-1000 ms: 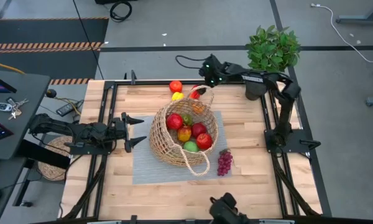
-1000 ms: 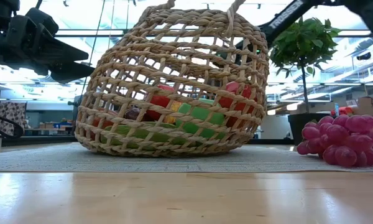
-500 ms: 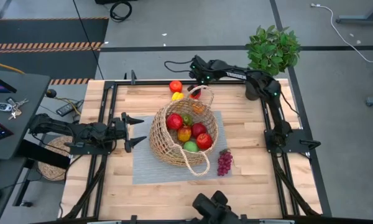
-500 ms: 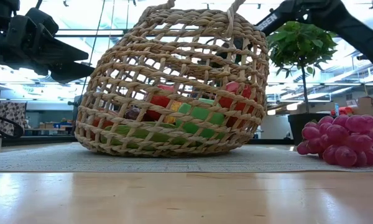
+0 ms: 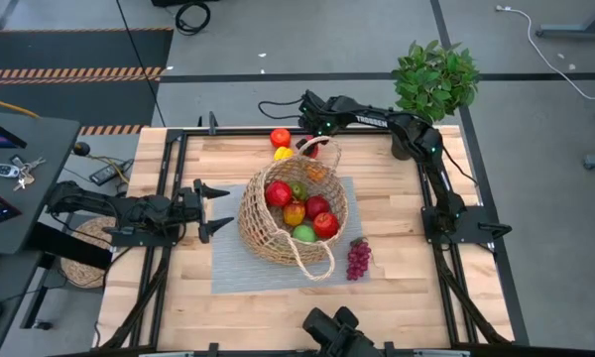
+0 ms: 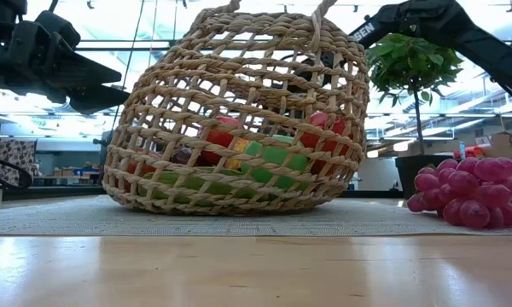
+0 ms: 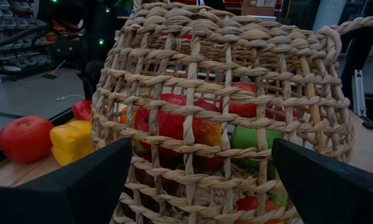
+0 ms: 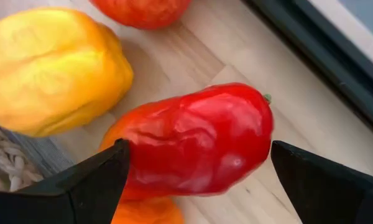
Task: Build produce basket
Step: Put the red mango into the mesh basket
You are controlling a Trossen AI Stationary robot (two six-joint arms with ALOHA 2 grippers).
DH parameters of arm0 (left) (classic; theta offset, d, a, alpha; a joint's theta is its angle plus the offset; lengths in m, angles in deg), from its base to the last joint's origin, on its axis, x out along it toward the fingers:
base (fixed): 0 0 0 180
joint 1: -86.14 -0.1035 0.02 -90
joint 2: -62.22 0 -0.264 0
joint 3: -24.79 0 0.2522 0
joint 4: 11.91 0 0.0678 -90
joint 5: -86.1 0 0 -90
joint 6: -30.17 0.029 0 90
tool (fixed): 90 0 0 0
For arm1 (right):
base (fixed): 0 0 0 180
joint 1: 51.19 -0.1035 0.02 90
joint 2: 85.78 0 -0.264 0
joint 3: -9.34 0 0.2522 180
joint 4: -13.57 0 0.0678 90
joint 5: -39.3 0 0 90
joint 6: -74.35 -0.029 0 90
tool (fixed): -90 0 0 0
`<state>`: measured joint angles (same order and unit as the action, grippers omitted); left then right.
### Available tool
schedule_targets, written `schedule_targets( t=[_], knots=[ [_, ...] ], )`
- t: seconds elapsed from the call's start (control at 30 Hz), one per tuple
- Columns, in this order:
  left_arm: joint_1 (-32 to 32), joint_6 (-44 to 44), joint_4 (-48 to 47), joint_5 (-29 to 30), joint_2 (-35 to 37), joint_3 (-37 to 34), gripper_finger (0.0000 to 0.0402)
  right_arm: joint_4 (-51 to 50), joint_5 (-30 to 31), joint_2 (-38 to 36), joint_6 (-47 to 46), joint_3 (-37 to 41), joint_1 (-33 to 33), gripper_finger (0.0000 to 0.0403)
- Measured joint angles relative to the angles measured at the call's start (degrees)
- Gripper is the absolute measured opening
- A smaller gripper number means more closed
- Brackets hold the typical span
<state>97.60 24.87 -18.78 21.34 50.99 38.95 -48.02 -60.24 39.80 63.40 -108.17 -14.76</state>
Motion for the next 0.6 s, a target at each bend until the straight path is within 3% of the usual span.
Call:
schedule_targets(
  t=[0.6],
  knots=[
    [-0.02,0.00,-0.02,0.00,0.00,0.00,0.0394,-0.23,-4.90,0.00,2.02,0.31,0.00,0.0281]
  ],
)
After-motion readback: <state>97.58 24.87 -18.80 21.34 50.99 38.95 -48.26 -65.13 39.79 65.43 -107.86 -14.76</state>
